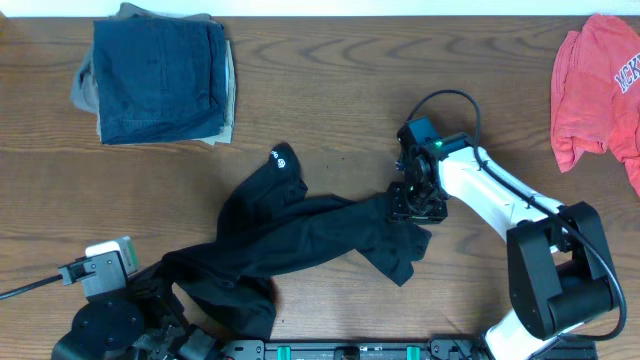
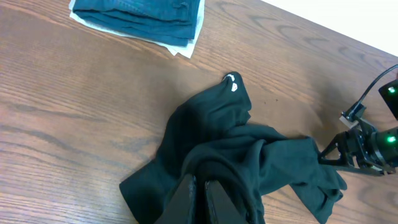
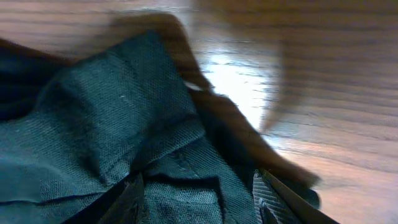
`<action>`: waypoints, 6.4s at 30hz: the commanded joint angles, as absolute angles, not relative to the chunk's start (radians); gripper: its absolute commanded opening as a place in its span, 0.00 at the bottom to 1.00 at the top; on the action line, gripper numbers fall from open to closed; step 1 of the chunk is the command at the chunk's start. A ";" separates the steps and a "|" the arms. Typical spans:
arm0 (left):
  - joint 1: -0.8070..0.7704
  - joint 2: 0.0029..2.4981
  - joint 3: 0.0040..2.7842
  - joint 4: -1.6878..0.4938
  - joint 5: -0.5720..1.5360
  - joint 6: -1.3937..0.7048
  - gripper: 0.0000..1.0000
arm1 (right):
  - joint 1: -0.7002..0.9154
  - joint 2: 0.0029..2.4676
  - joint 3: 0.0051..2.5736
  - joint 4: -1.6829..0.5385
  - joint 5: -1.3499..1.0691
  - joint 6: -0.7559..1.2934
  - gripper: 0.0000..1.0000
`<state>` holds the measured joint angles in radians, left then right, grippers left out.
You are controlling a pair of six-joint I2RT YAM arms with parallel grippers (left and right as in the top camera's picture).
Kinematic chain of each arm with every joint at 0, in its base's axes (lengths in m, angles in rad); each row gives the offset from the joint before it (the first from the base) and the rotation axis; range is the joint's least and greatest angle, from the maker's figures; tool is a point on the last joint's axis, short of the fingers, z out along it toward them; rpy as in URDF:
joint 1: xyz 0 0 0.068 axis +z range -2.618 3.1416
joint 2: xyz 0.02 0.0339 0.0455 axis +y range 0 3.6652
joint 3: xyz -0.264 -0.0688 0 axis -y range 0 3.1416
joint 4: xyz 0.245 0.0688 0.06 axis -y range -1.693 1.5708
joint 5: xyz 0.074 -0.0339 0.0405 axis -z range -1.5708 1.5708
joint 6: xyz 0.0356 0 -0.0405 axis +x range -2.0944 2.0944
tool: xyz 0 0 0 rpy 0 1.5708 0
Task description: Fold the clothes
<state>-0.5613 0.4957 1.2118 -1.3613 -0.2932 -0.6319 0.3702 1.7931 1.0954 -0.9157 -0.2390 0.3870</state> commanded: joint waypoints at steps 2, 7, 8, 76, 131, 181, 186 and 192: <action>-0.562 0.497 1.206 -1.361 -0.297 -0.638 0.06 | 0.368 1.804 1.090 -0.913 -0.282 0.369 0.53; -0.561 0.497 1.206 -1.361 -0.297 -0.638 0.06 | 0.368 1.804 1.090 -0.929 -0.282 0.369 0.42; -0.561 0.497 1.206 -1.361 -0.297 -0.638 0.06 | 0.368 1.804 1.090 -0.934 -0.282 0.370 0.40; -0.561 1.254 2.053 -1.586 -0.142 -0.351 0.06 | -0.419 1.351 2.038 -1.639 -0.180 0.200 0.01; -0.157 1.861 2.394 -1.689 0.112 -0.091 0.06 | -0.468 1.619 1.789 -1.422 -0.314 0.200 0.01; -0.216 1.356 1.282 -1.667 0.254 -0.137 0.30 | -0.457 1.119 1.331 -1.536 -0.185 0.209 0.57; -0.216 1.356 1.282 -1.579 0.255 -0.136 0.62 | -0.457 1.119 1.331 -1.462 -0.200 0.213 0.75; -0.216 1.363 1.277 -1.357 0.254 -0.136 0.66 | -0.457 1.120 1.327 -1.416 -0.218 0.213 0.78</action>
<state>-0.2134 1.3651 1.2869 -1.4052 0.2497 -0.1387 -0.4652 1.1236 1.3319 -1.4311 -0.1989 0.2050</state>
